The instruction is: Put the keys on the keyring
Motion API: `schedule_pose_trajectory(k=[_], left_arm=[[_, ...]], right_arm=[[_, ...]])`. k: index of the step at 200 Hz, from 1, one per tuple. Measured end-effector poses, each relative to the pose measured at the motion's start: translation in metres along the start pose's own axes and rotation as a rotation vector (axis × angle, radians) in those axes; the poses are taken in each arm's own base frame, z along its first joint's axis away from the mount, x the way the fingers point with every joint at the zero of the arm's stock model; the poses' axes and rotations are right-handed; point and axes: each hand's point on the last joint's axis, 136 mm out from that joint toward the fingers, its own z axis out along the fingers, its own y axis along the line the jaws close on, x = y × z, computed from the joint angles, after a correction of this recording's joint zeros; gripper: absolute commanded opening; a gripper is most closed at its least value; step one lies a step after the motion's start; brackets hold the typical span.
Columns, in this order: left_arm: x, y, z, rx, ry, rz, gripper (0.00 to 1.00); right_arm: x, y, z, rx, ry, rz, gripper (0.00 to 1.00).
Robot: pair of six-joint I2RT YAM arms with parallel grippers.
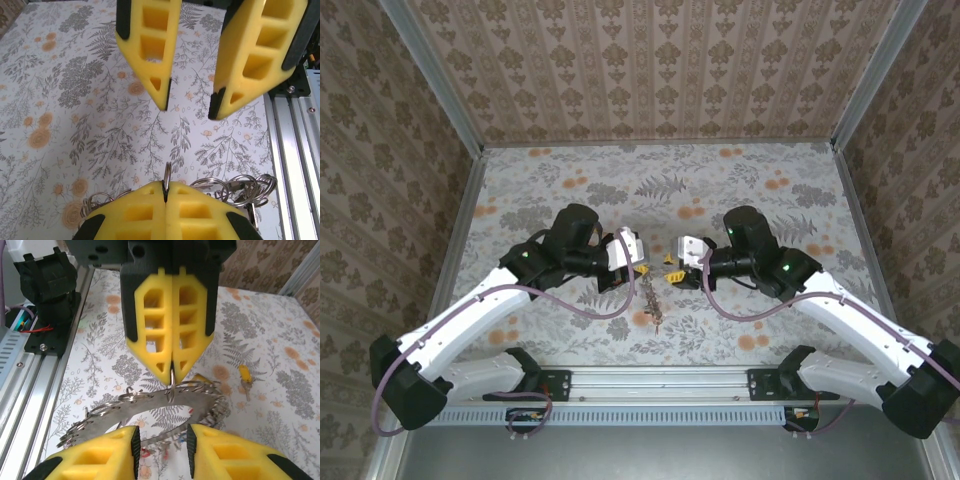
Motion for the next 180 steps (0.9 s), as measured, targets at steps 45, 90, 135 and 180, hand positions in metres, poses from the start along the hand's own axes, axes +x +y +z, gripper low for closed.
schedule_pose_trajectory(k=[45,90,135,180], left_arm=[[-0.004,-0.001,0.003,0.015,-0.004,0.017,0.00],[-0.002,-0.003,0.011,0.047,0.008,0.011,0.00],[-0.005,-0.002,0.013,0.051,0.005,0.012,0.00],[-0.007,-0.004,0.013,0.059,-0.002,0.016,0.00]], right_arm=[[0.006,0.005,0.010,-0.035,0.022,0.004,0.32],[0.003,0.003,0.011,-0.028,0.007,0.003,0.29],[0.008,0.001,0.019,-0.037,0.021,0.025,0.23],[0.008,0.000,0.019,-0.034,0.016,0.031,0.18]])
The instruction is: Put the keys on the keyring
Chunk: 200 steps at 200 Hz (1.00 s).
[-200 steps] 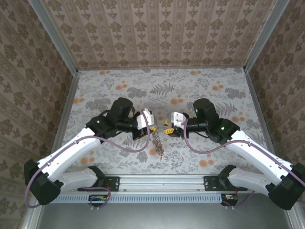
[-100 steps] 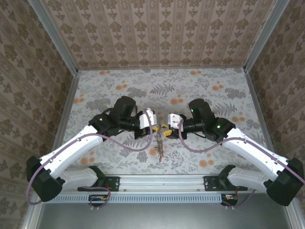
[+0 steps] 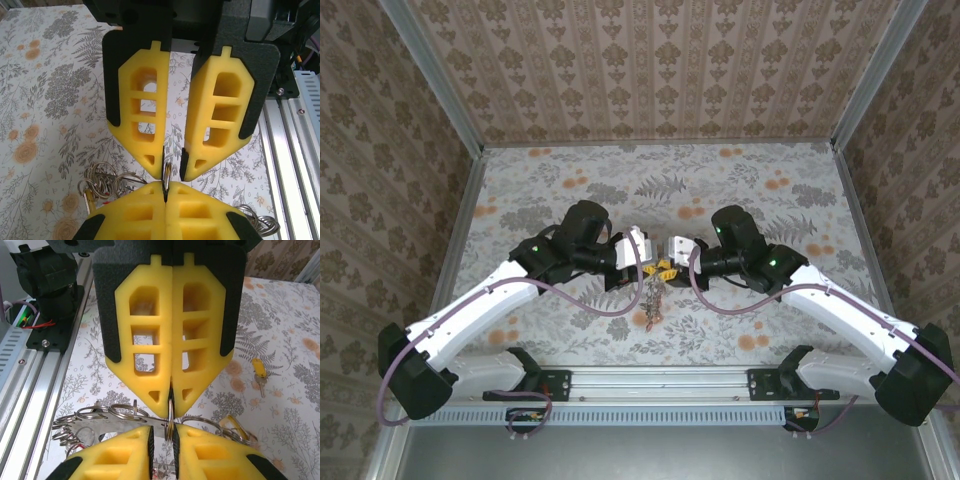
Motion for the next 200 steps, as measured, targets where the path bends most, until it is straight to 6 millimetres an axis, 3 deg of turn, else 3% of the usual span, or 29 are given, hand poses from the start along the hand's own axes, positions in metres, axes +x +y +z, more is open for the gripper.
schedule_pose_trajectory(k=[27,41,65,92,117,143,200], left_arm=[[-0.001,0.000,0.000,0.001,-0.004,-0.001,0.00],[-0.001,0.000,0.000,-0.001,-0.003,-0.001,0.00],[0.001,0.001,0.000,-0.005,0.004,-0.008,0.00],[0.001,0.004,0.000,-0.018,0.006,-0.019,0.24],[-0.012,0.006,-0.003,-0.031,-0.048,-0.017,0.36],[-0.016,0.004,-0.009,-0.054,-0.090,-0.014,0.42],[-0.013,0.010,-0.013,-0.090,-0.118,-0.054,0.46]], right_arm=[[-0.003,-0.002,0.000,0.009,-0.013,0.009,0.11],[-0.003,-0.003,0.000,0.010,-0.014,0.018,0.00],[-0.002,-0.004,0.002,0.015,-0.019,0.036,0.00],[0.001,-0.007,0.006,0.039,-0.057,0.070,0.00],[0.014,-0.008,0.009,0.061,-0.081,0.136,0.00],[0.016,-0.015,0.006,0.093,-0.126,0.194,0.00],[-0.014,-0.017,-0.015,0.105,-0.299,0.179,0.00]])
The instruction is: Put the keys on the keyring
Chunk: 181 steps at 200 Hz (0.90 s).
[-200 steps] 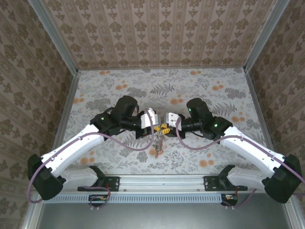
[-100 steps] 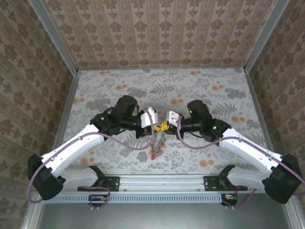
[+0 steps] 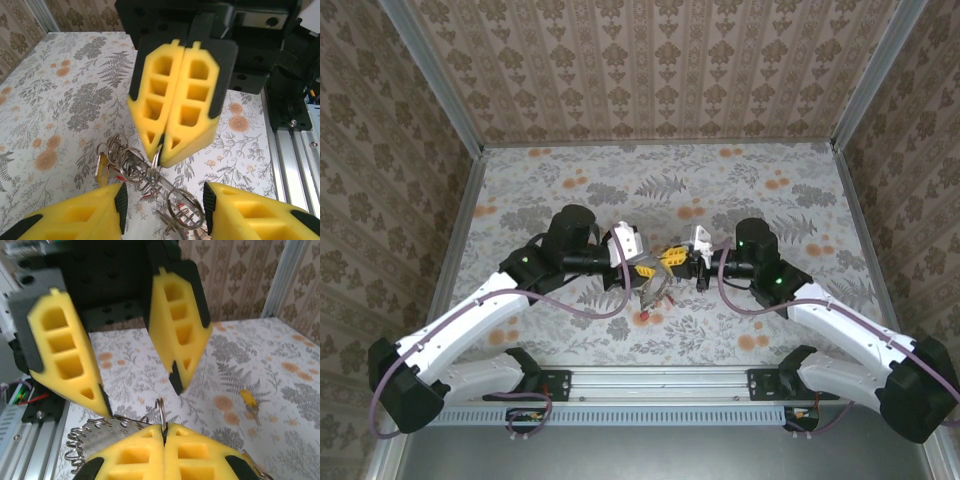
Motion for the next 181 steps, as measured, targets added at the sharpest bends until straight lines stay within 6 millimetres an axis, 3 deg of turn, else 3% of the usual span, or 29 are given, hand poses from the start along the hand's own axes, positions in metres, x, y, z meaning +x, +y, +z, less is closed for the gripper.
schedule_pose_trajectory(k=[27,73,113,139,181], left_arm=[[-0.003,0.002,0.003,0.007,-0.016,-0.015,0.42],[-0.005,-0.001,0.008,0.047,-0.025,-0.042,0.00],[-0.006,-0.002,0.008,0.074,-0.017,-0.044,0.00],[-0.005,-0.004,0.008,0.075,0.016,-0.038,0.00],[0.003,0.008,0.003,0.004,0.144,-0.008,0.00]], right_arm=[[-0.001,0.003,-0.002,-0.006,-0.032,0.010,0.00],[-0.001,0.004,-0.002,-0.009,-0.046,0.029,0.00],[0.000,0.006,-0.004,-0.019,-0.038,0.018,0.00],[0.002,0.008,-0.007,-0.024,0.003,-0.031,0.26],[-0.004,0.005,-0.017,-0.010,0.141,-0.197,0.32]])
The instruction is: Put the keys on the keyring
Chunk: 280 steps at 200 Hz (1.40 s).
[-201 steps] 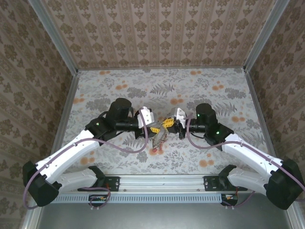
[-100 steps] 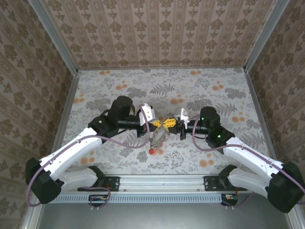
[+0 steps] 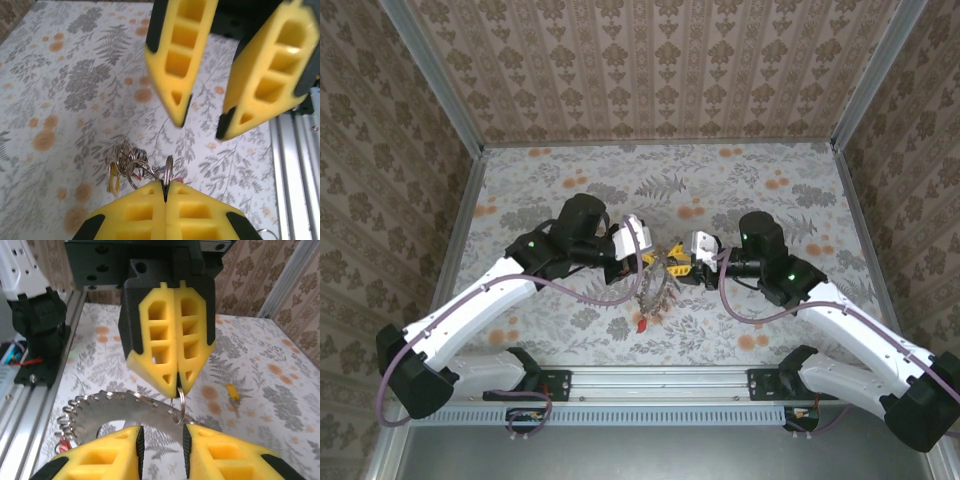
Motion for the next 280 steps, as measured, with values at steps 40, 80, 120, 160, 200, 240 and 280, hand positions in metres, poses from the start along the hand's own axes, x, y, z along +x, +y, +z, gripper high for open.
schedule_pose_trajectory(k=[40,80,120,160,200,240,280], left_arm=[[0.005,0.003,0.000,-0.017,0.068,0.022,0.00],[0.008,-0.001,0.005,0.004,0.085,0.038,0.00],[0.011,-0.003,0.006,0.014,0.098,0.043,0.00],[0.011,-0.003,0.006,0.015,0.098,0.043,0.00],[0.011,-0.005,0.006,0.025,0.093,0.049,0.00],[0.009,-0.008,0.007,0.044,0.083,0.048,0.00],[0.010,-0.012,0.006,0.062,0.086,0.045,0.00]], right_arm=[[0.011,0.001,0.000,-0.019,0.077,-0.035,0.40],[0.025,-0.005,0.016,-0.061,0.136,0.001,0.40],[0.020,-0.008,0.024,-0.082,0.115,0.018,0.35],[0.017,-0.006,0.025,-0.099,0.098,0.016,0.30],[0.014,0.000,0.026,-0.125,0.085,-0.011,0.24],[0.013,0.005,0.029,-0.145,0.081,-0.028,0.22],[0.016,0.005,0.033,-0.151,0.088,-0.032,0.00]])
